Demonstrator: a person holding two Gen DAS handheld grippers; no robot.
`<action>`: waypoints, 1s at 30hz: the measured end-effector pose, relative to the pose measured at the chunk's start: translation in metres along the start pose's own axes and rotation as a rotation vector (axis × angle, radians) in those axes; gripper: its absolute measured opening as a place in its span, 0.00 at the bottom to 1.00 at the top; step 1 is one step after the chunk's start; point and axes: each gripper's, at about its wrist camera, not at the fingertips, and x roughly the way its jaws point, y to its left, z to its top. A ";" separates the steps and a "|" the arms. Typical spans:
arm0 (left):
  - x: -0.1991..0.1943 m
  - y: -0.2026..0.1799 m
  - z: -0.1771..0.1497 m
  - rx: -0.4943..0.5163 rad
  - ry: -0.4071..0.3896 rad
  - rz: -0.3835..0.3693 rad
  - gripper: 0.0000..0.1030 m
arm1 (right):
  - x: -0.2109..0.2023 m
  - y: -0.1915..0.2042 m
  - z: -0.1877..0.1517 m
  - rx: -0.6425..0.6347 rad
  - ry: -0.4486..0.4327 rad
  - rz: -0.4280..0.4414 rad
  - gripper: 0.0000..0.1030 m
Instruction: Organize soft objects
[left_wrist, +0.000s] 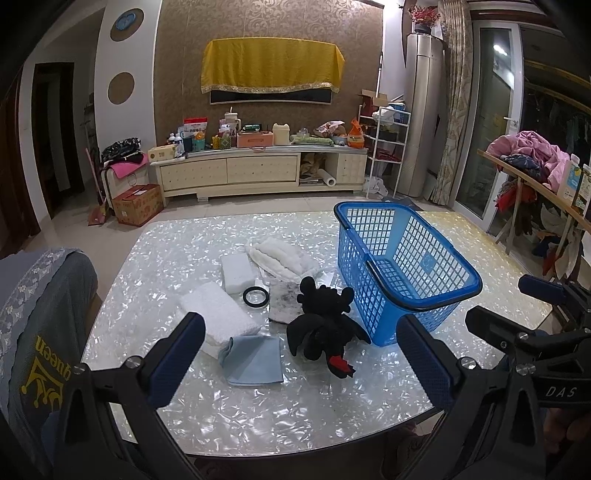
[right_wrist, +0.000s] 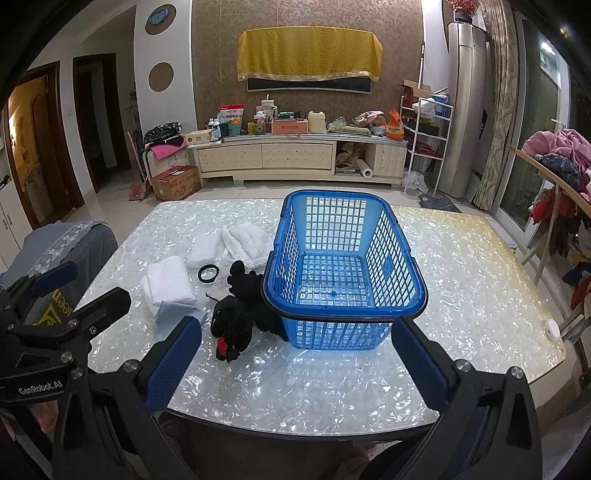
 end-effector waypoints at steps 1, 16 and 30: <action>0.000 0.000 0.001 0.000 0.000 -0.003 1.00 | 0.000 0.000 0.000 0.000 0.000 0.001 1.00; 0.005 0.036 0.021 0.013 0.045 0.044 1.00 | 0.024 0.023 0.024 -0.065 0.036 0.099 1.00; 0.032 0.118 0.003 -0.023 0.186 0.110 1.00 | 0.094 0.092 0.040 -0.227 0.190 0.247 1.00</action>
